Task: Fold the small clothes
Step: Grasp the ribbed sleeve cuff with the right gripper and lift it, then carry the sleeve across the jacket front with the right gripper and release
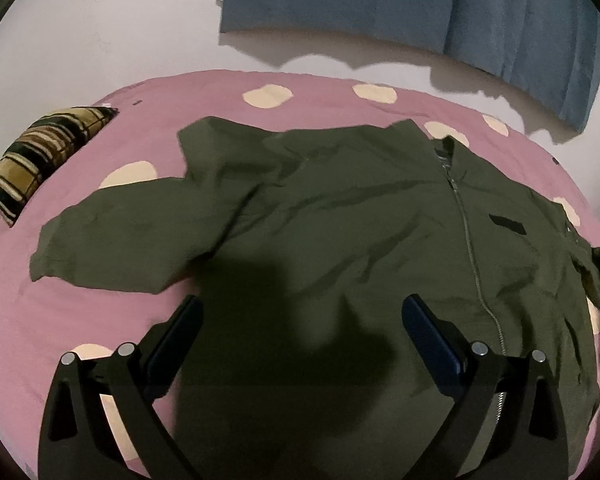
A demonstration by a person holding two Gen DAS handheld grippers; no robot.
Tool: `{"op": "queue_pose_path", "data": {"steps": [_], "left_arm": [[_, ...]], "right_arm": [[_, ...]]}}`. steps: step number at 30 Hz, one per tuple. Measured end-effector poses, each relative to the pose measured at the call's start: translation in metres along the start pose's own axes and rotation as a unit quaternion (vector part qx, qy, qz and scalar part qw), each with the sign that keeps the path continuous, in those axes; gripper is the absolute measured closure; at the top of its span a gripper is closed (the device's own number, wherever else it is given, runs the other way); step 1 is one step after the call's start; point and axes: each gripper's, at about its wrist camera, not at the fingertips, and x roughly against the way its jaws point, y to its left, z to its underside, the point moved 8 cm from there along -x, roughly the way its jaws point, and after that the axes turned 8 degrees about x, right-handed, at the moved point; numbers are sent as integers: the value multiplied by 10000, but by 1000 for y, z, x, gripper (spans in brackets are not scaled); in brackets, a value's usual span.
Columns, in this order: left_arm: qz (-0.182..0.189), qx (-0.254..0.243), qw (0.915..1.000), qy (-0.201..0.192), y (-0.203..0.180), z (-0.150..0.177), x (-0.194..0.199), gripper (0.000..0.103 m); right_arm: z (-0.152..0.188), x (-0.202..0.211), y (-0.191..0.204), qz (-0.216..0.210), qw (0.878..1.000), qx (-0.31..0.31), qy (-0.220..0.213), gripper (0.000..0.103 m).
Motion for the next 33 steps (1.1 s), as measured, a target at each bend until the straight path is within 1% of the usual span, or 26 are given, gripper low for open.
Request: {"op": "queue_pose_path", "data": {"steps": [2,3,5,7,8,10,13,16,19,24,27,33], "left_arm": [[-33,43,10000,-16,13,-1,4,4],[-57,70,10000,-16,19,-2,5,4],[-77,152,9998,-35,35,-3,9,4],[-134,203,9997,-64,48,-3,13,4],[-167,233,9996,-83,57,-3,14,4],[-255,248,9993,-101,71,-1,17,4],[-370,271,9989,-65,87,2,18,4],[-372,341,9987,-35,98,1,18,4],[-309,444,9985,-41,102,-2,18,4],[-257,413,9988,8,102,-1,16,4],[-211,388,9990,46,101,2,15,4],[-154,391,9990,138,101,5,10,4]], "right_arm": [[7,-9,48,-352,9989,282,137,90],[14,-18,80,-568,9971,438,268,90],[29,-31,124,-838,9930,668,490,90],[53,-49,179,-1076,9859,1060,724,90],[64,-57,199,-1144,9822,1238,826,90],[84,-67,231,-1280,9759,1447,1013,90],[123,-83,282,-1563,9634,1701,1359,90],[166,-88,321,-1758,9501,1988,1637,90],[199,-97,347,-1887,9376,2222,1898,90],[257,-96,381,-1987,9137,2728,2266,90],[290,-98,388,-1991,9015,2963,2447,90],[335,-112,399,-1937,8818,3311,2743,89]]}}
